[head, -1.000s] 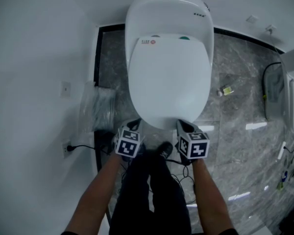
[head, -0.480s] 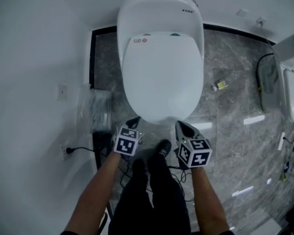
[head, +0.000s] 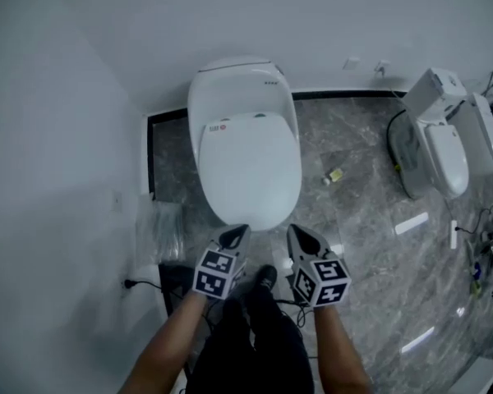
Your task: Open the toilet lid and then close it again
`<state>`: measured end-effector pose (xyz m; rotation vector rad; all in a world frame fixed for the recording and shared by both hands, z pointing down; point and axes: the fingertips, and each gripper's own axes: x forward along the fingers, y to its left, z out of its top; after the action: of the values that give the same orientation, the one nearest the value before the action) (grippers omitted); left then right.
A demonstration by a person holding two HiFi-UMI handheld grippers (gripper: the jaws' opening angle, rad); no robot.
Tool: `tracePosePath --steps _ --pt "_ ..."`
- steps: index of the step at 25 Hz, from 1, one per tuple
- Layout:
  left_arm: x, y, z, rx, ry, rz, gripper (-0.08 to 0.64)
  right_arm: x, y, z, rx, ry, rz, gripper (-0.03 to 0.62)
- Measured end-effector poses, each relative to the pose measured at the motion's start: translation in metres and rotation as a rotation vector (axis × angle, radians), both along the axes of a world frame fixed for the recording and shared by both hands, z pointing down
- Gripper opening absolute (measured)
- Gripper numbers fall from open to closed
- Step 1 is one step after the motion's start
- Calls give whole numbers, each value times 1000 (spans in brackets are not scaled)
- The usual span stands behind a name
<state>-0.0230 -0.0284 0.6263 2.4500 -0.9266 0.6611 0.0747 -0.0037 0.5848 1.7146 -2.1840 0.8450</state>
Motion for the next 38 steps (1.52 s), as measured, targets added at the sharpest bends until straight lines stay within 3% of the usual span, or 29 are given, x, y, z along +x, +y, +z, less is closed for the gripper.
tracePosePath --steps 9,14,20,28,38 --pt "2 23 -177 203 121 30 6 -11 35 -157 206 24 27 9" --pt "-7 44 -251 291 176 55 6 -22 54 -227 308 40 37 9" --pt "-18 78 -311 349 227 81 6 -45 81 -291 401 47 22 9" --pt "-26 109 -362 420 239 71 6 -64 111 -355 518 2 -33 7" --pt "5 130 -400 470 234 75 6 -36 141 -388 569 35 -98 6"
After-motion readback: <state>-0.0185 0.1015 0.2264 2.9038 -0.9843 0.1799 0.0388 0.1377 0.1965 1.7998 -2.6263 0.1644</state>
